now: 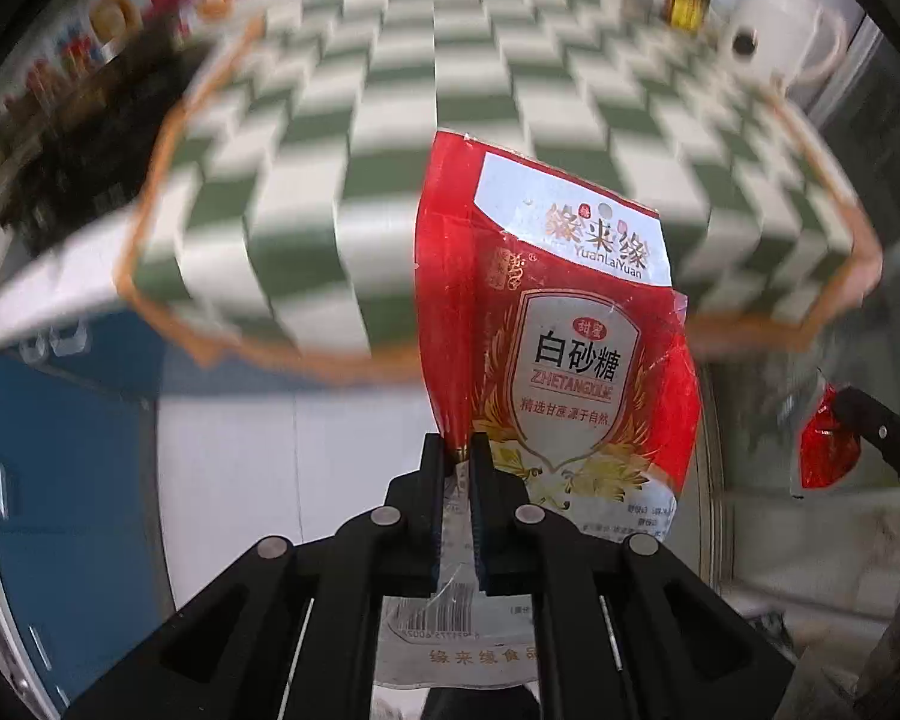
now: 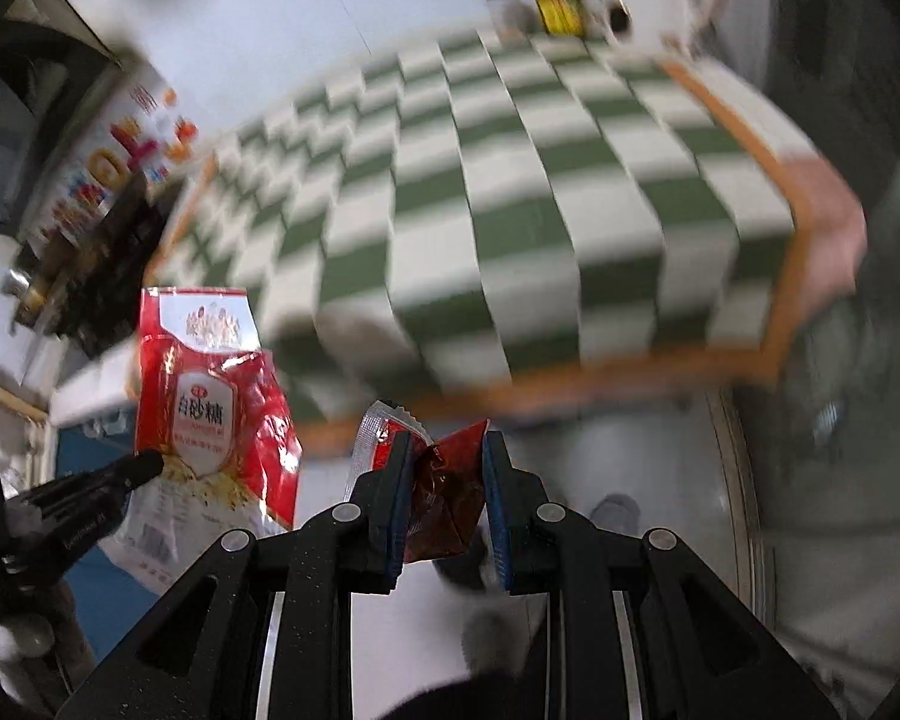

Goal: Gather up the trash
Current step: 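Carry sugar bag and packet over the bin and open both tools to drop them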

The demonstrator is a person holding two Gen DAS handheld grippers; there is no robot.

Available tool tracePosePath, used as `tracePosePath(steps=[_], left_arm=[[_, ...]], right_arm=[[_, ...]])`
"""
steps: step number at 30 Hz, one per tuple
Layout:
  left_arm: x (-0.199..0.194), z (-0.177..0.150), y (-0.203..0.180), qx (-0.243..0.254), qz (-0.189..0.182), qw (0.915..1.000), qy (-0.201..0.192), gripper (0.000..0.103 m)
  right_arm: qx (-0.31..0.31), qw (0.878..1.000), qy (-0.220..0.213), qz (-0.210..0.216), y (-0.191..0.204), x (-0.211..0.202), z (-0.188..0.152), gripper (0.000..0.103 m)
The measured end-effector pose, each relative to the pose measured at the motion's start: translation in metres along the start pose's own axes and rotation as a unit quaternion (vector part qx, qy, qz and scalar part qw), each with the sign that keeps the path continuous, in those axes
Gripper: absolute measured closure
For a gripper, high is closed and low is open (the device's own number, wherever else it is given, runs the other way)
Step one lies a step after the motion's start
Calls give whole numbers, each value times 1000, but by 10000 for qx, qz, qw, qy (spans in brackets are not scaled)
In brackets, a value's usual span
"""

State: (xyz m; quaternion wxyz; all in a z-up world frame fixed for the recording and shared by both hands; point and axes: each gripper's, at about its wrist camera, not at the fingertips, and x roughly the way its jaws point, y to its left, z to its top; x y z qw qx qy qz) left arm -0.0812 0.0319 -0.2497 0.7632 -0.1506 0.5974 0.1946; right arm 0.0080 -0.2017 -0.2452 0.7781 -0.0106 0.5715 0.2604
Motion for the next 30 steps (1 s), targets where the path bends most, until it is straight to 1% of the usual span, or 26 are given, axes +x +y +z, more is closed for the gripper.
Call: tracePosePath(steps=[2, 4, 5, 8, 9, 10, 11, 12, 14, 16, 18, 19, 22, 23, 24, 25, 26, 27, 28, 29, 30], left_arm=[[34, -19, 2, -38, -14, 9993, 379, 98], [75, -35, 4, -91, -38, 9969, 782, 97], [95, -42, 5, -149, -35, 9953, 953, 97], [171, -62, 3, -225, 46, 9889, 1469, 97], [207, -68, 1, -270, 59, 9861, 1638, 97], [233, -72, 0, -308, 65, 9836, 1777, 97], [260, -77, -2, -350, 91, 9806, 1925, 97], [300, -82, -3, -439, 66, 9767, 2100, 97], [354, -89, -7, -510, 92, 9717, 2303, 97], [410, -96, -14, -547, 84, 9670, 2486, 97], [458, -102, -21, -505, 151, 9638, 2612, 97], [482, -105, -25, -506, 100, 9613, 2706, 93], [530, -119, -35, -510, -59, 9541, 2952, 85], [540, -122, -37, -487, -74, 9530, 2989, 82], [548, -125, -38, -490, -84, 9537, 2966, 81], [551, -129, -38, -497, -65, 9545, 2939, 72], [554, -131, -37, -525, -73, 9548, 2925, 50], [556, -130, -35, -573, -103, 9552, 2901, 41], [554, -133, -32, -649, -112, 9566, 2838, 29], [551, -134, -30, -708, -104, 9577, 2788, 24], [548, -135, -27, -779, -111, 9584, 2745, 22]], right_arm=[[67, 9995, 274, -149, -8, 18, -29, 80], [106, 9975, 619, -312, -18, 49, -57, 80], [114, 9966, 733, -344, -21, 60, -63, 80], [8, 9913, 1221, -489, -37, 122, -95, 80], [-31, 9900, 1315, -509, -41, 141, -103, 80], [-41, 9889, 1400, -497, -45, 160, -109, 80], [-30, 9876, 1497, -467, -52, 184, -117, 80], [-20, 9863, 1586, -455, -61, 215, -127, 80], [34, 9844, 1708, -421, -78, 274, -142, 80], [162, 9827, 1808, -372, -95, 326, -153, 80], [236, 9814, 1874, -352, -108, 371, -164, 80], [257, 9804, 1926, -320, -113, 393, -168, 80], [286, 9778, 2064, -233, -121, 449, -177, 80], [260, 9767, 2117, -232, -121, 462, -179, 80], [248, 9755, 2172, -248, -122, 477, -183, 80], [267, 9737, 2252, -204, -124, 495, -189, 80], [278, 9720, 2326, -175, -125, 505, -191, 80], [343, 9682, 2474, -136, -125, 519, -197, 79], [440, 9655, 2564, -85, -127, 529, -200, 79], [456, 9645, 2602, -66, -126, 533, -202, 78], [429, 9627, 2671, -86, -125, 541, -203, 77]])
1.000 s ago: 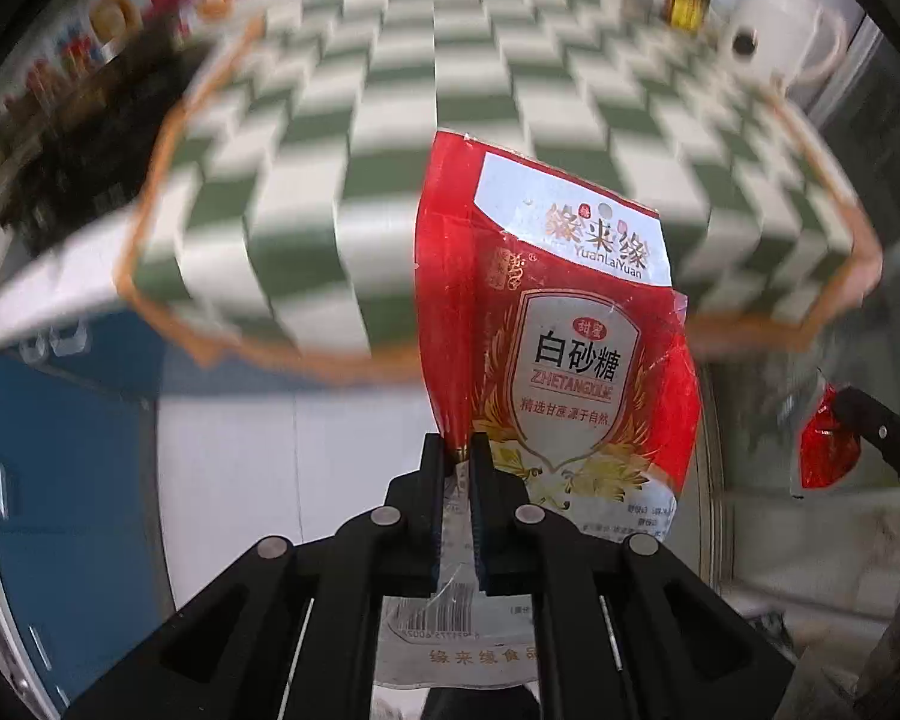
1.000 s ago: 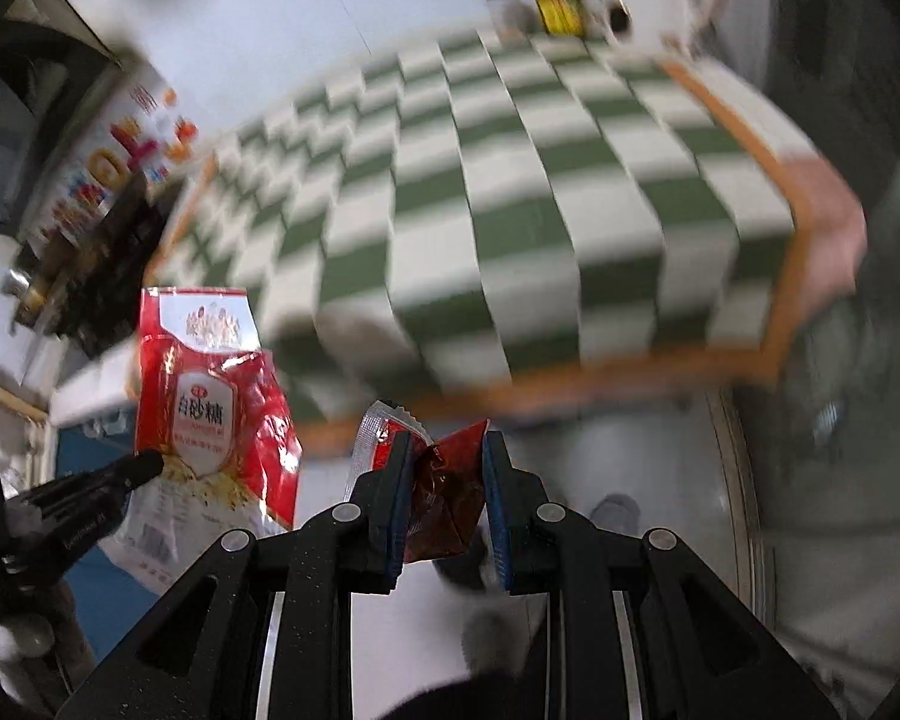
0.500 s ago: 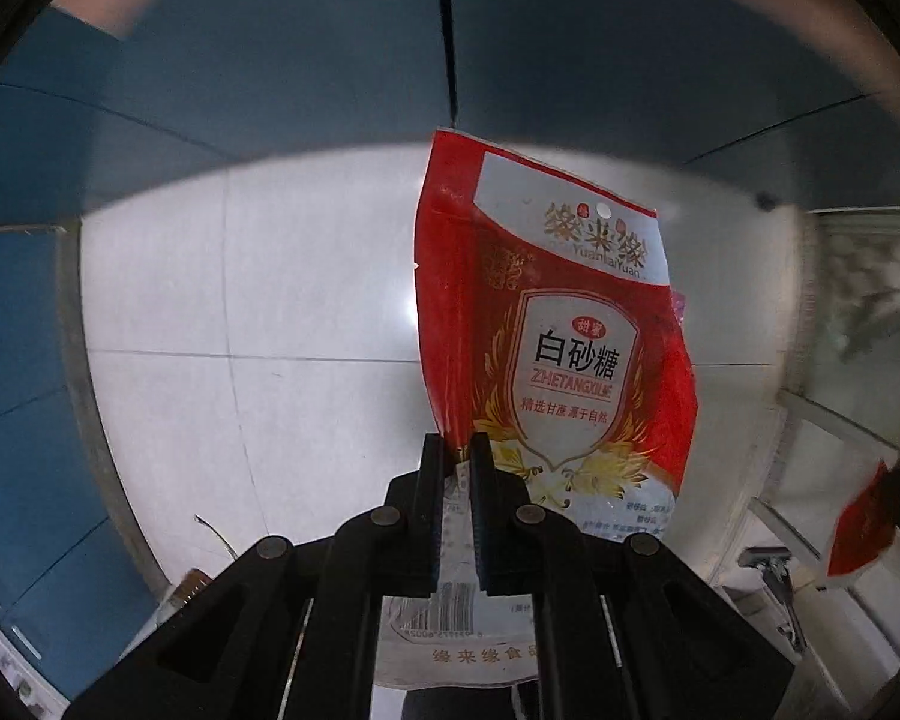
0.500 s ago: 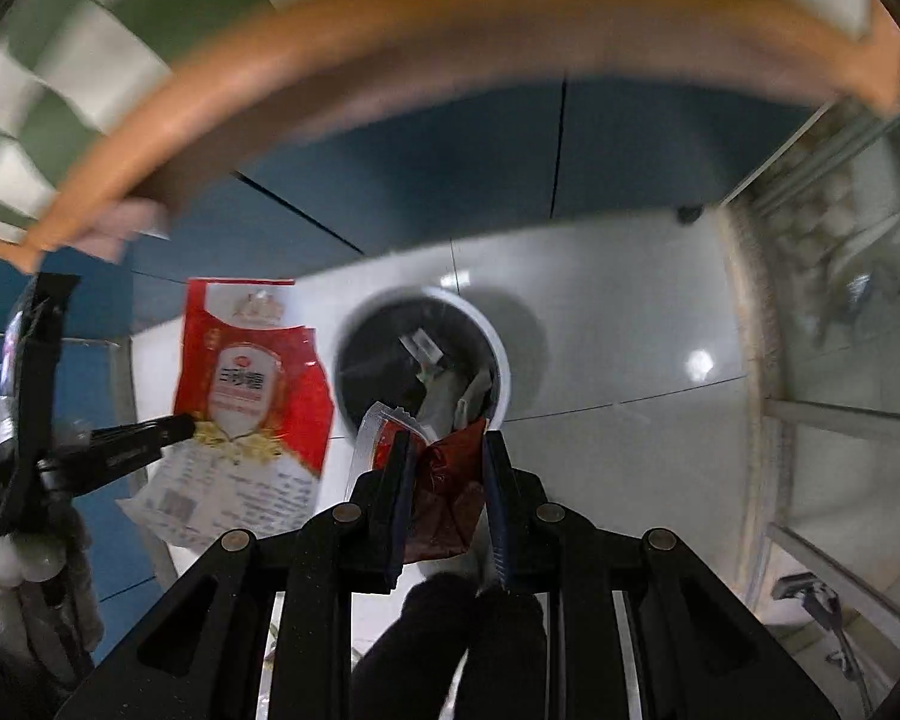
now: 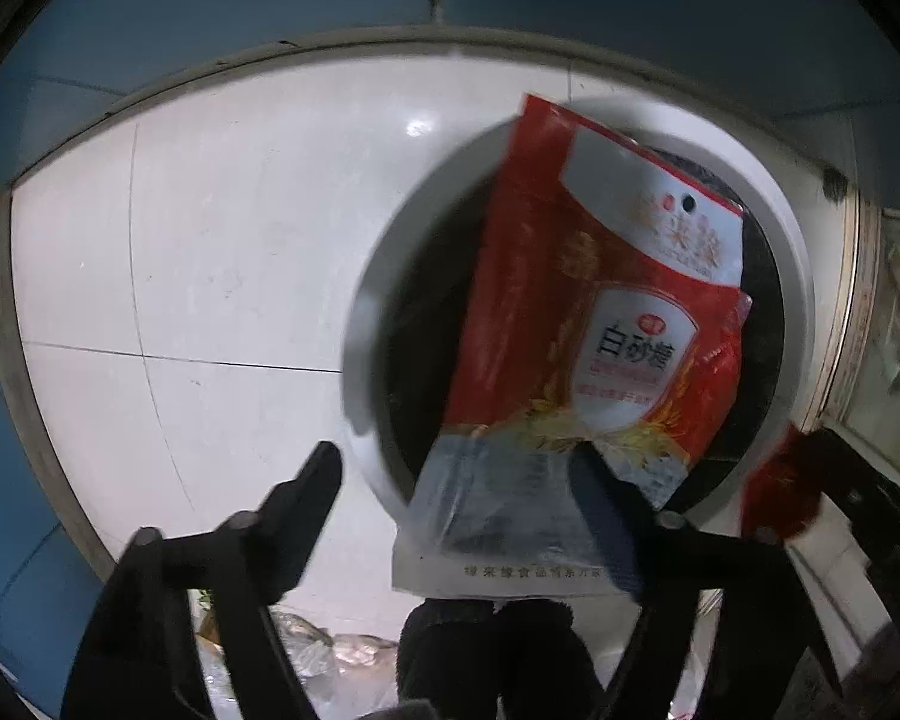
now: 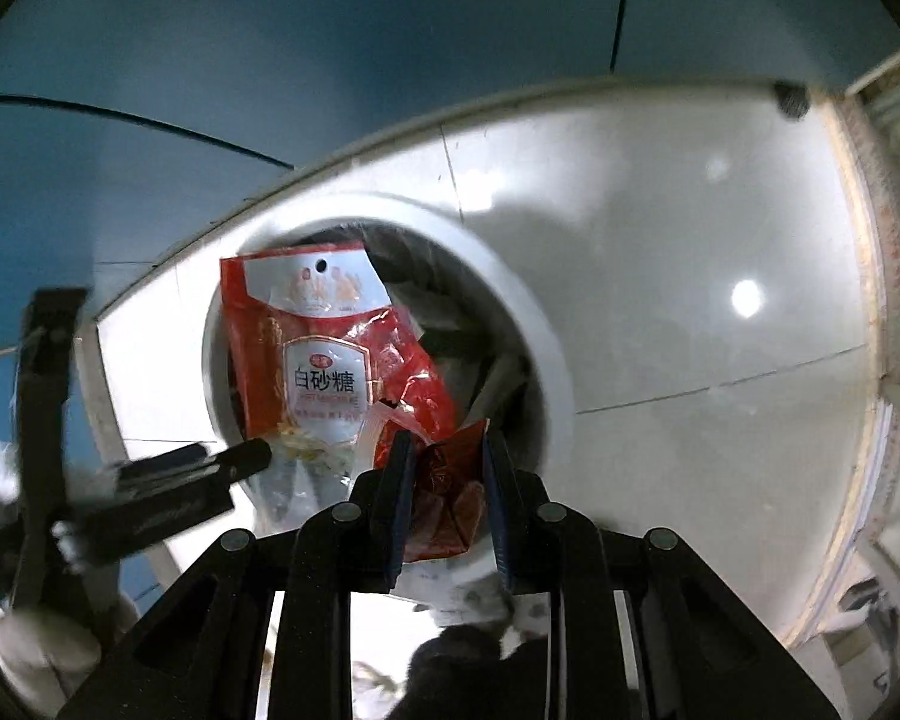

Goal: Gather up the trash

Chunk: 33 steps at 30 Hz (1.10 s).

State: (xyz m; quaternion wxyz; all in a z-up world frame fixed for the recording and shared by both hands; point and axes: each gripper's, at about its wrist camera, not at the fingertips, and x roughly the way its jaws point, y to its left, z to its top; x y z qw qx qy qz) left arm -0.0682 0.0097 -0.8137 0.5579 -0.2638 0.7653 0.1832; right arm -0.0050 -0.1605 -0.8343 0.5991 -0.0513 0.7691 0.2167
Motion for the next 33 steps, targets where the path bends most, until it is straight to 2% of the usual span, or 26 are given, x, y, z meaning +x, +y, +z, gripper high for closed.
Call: tracePosePath(steps=[1, 2, 3, 4, 9, 11, 13, 17, 20, 23, 29, 32, 33], left_arm=[[-4, -3, 3, -69, -23, 10000, -49, 14], [-8, -6, 5, -117, -19, 9999, -96, 2], [-13, -9, 8, -133, 11, 9998, -155, 0], [-21, -13, 9, -140, 83, 9996, -242, 0], [-55, -34, 10, -177, 307, 9957, -854, 0], [-68, -43, 7, -123, 478, 9930, -1075, 0], [-81, -53, 7, -76, 542, 9911, -1212, 0], [-108, -74, 13, -102, 486, 9897, -1342, 0], [-140, -85, 16, -140, 435, 9885, -1440, 0], [-184, -111, 21, -166, 365, 9871, -1553, 0], [-288, -176, 17, -120, 196, 9827, -1839, 0], [-343, -211, 13, 17, 143, 9792, -2024, 0], [-367, -225, 12, 89, 107, 9775, -2104, 0]], right_arm=[[-13, 10000, 31, 1, 1, 2, 1, 72], [-45, 10000, 31, 3, 4, 2, 3, 59], [-67, 10000, -3, -37, 3, 2, 4, 49], [-100, 9999, -69, -97, 3, -2, 5, 33], [-275, 9985, -312, -353, 10, -27, 2, 15], [-424, 9964, -387, -626, 16, -36, -2, 0], [-566, 9936, -446, -874, 20, -47, -11, 0], [-650, 9916, -523, -987, 22, -72, -27, 0], [-686, 9905, -639, -1003, 27, -111, -45, 0], [-748, 9900, -753, -934, 36, -163, -67, 0], [-1015, 9841, -1153, -894, 66, -302, -123, 0], [-1123, 9797, -1418, -867, 84, -385, -155, 0], [-1142, 9790, -1453, -863, 88, -401, -162, 0]])
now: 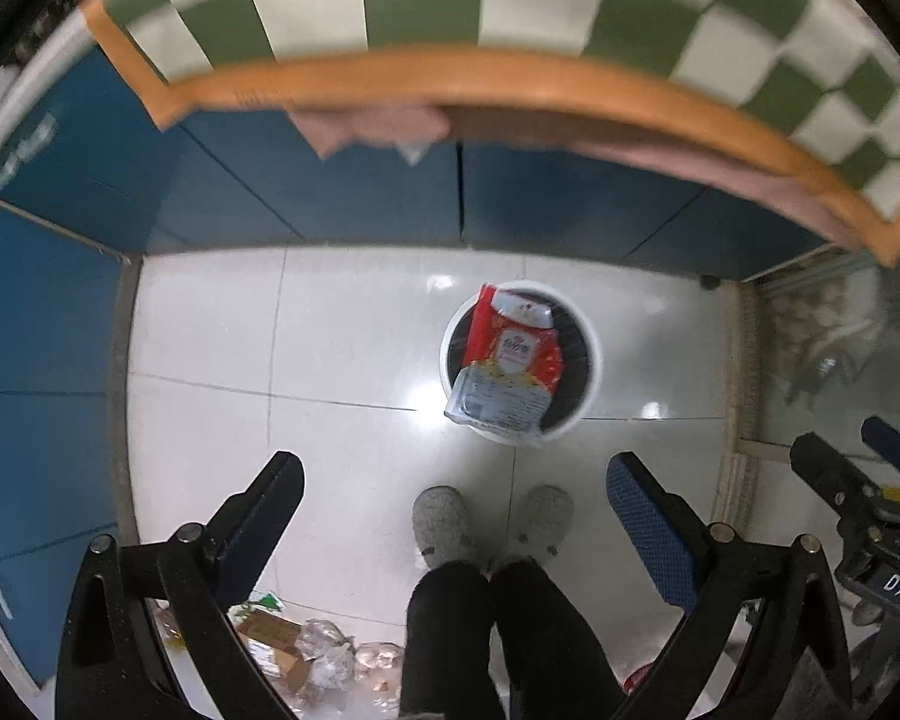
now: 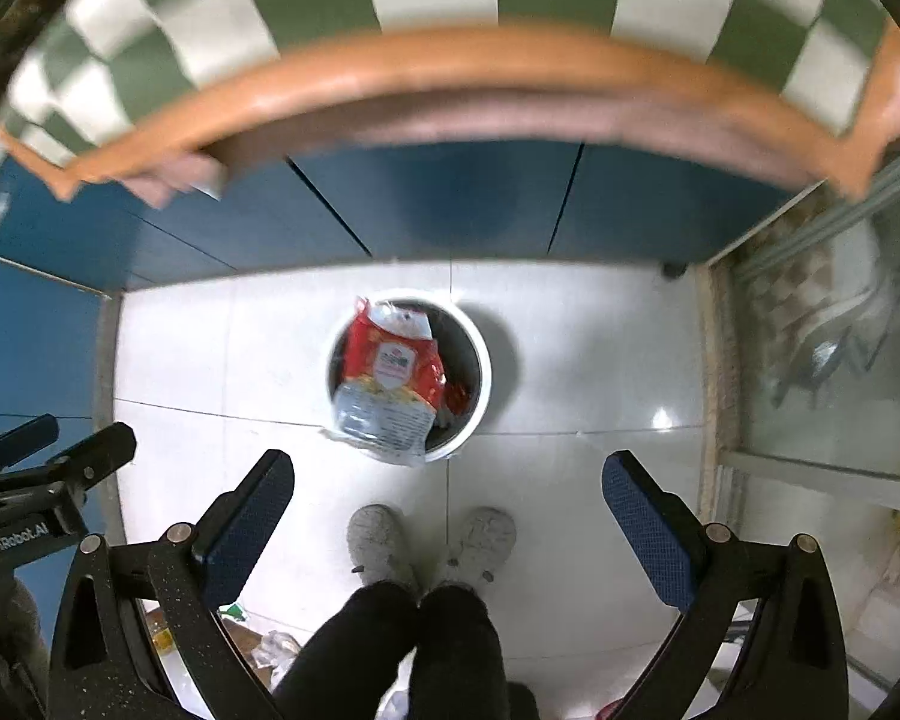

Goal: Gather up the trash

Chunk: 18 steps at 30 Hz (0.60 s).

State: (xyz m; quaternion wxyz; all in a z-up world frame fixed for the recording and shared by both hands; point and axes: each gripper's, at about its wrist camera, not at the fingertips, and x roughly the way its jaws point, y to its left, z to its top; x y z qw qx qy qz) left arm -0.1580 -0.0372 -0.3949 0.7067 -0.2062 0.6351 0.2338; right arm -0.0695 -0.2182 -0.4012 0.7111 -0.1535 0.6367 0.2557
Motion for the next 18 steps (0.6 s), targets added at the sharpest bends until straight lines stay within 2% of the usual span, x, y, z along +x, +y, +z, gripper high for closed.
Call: tracePosePath(steps=[1, 5, 11, 14, 18], left_arm=[[-18, -2, -1, 42, -59, 10000, -63, 0], [-97, -12, -5, 267, -363, 9985, -312, 0], [-198, -21, 0, 325, -1148, 9908, -645, 0], [-241, -26, 5, 318, -1468, 9851, -838, 0], [-277, -36, 9, 239, -1890, 9778, -879, 0]], right_arm=[[-2, 10000, -91, 1, 3, -35, -2, 0], [14, 9994, -332, 129, 12, -128, -10, 0], [192, 9945, -659, 786, 16, -258, -28, 0], [221, 9912, -794, 1038, 22, -301, -40, 0], [196, 9875, -896, 1280, 24, -345, -52, 0]])
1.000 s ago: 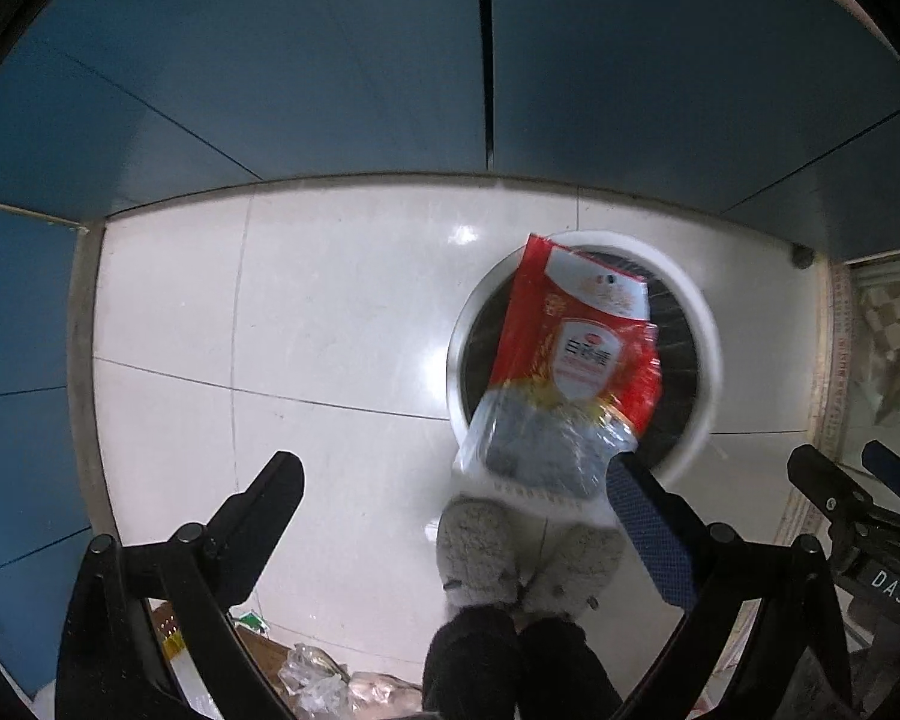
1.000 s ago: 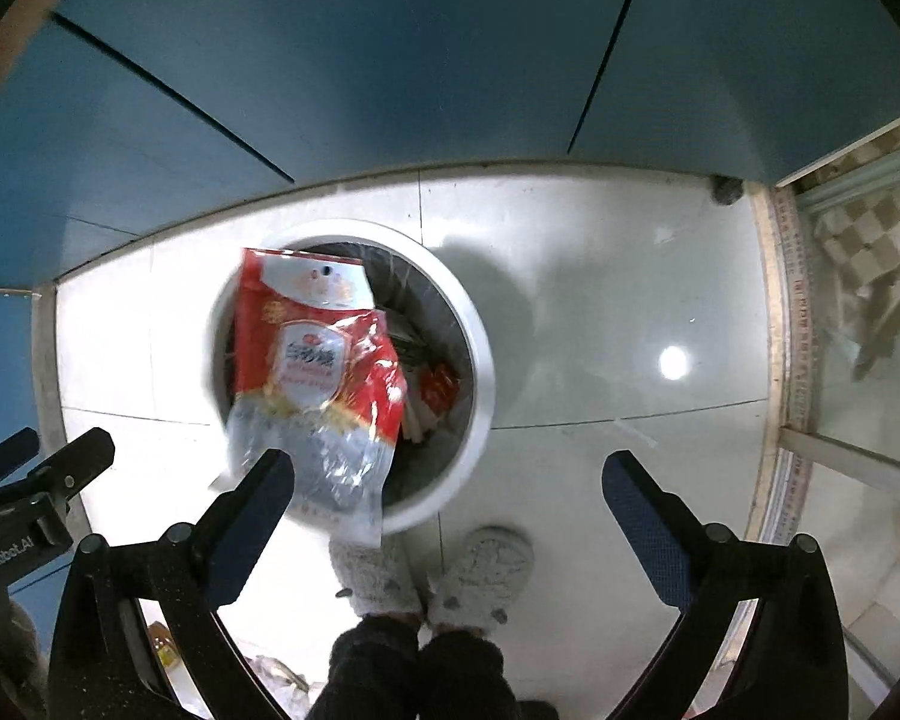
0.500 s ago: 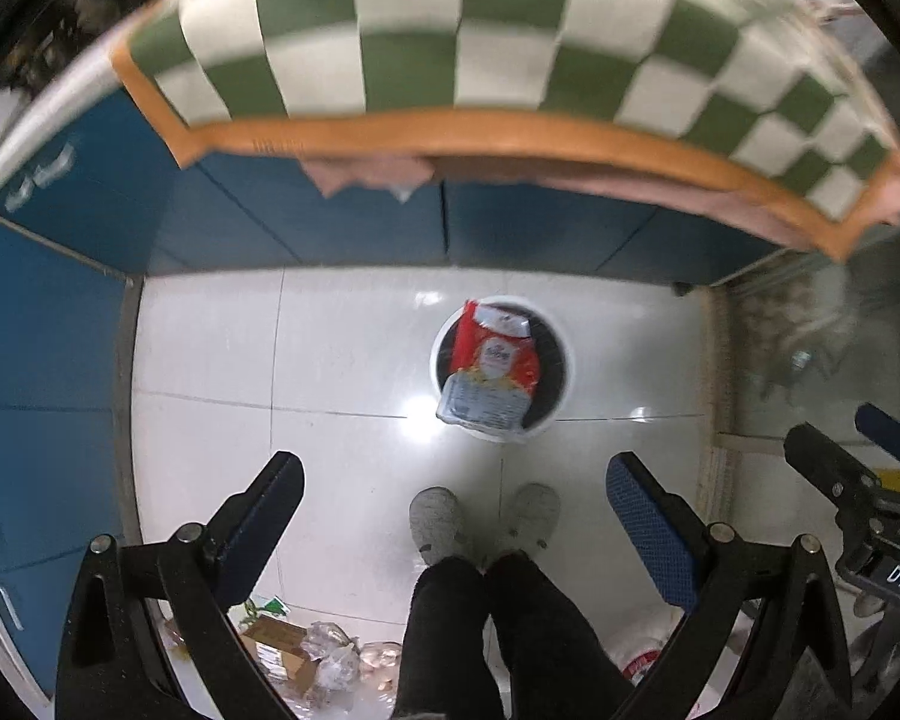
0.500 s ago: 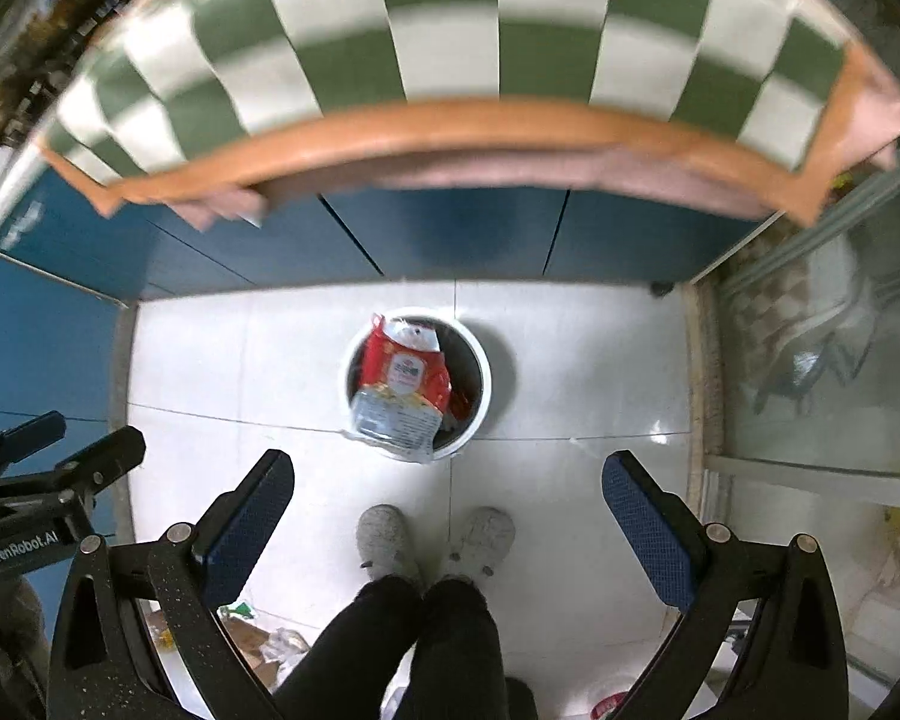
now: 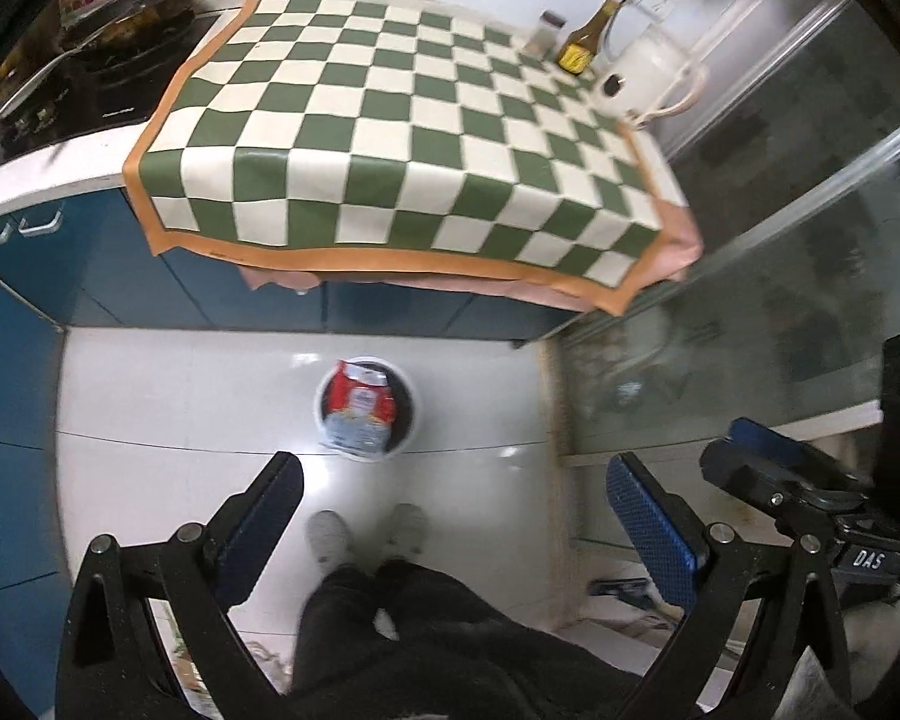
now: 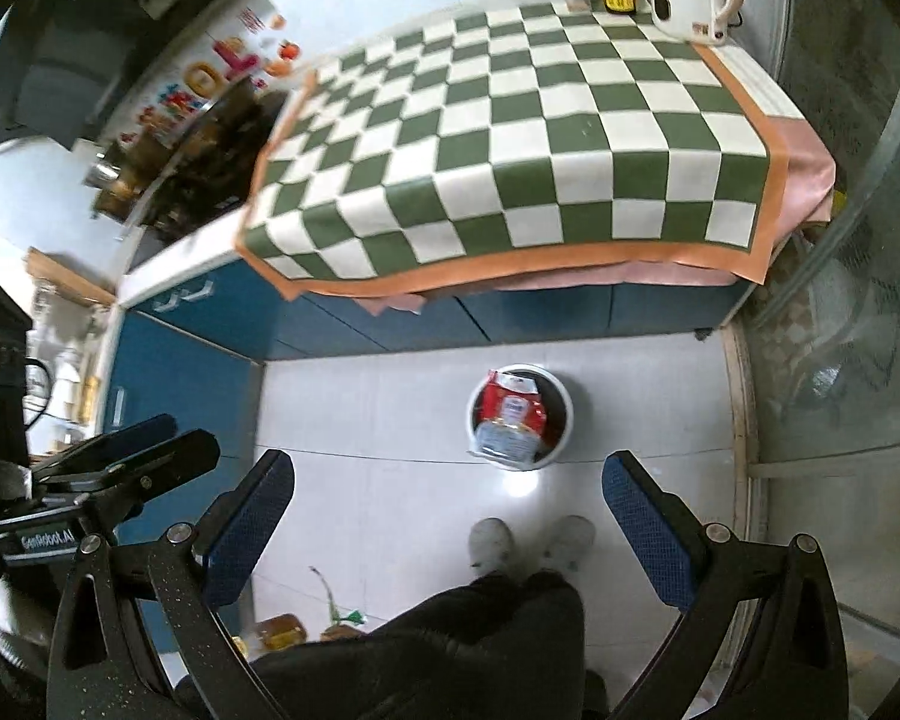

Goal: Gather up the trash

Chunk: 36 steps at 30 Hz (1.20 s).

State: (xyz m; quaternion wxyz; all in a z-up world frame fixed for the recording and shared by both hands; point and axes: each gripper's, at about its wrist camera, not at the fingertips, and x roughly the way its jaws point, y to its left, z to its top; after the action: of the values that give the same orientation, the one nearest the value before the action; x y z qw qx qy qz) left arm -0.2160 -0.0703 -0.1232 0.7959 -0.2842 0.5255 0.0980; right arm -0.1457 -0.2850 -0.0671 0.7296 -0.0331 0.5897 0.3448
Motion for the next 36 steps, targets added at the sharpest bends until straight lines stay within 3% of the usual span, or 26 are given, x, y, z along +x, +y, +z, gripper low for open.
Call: tracePosePath(steps=[9, 20, 36], left_arm=[[-52, -23, -13, -95, -311, 9992, -231, 0], [-60, -32, -3, -265, -247, 9989, -290, 0], [-60, -32, -10, -90, -178, 9996, -199, 0]], right_arm=[[-166, 9994, 91, 299, 13, -45, -16, 0], [-306, 9982, 291, 424, 18, -36, -20, 0], [-381, 9975, 404, 426, 25, -31, -20, 0]])
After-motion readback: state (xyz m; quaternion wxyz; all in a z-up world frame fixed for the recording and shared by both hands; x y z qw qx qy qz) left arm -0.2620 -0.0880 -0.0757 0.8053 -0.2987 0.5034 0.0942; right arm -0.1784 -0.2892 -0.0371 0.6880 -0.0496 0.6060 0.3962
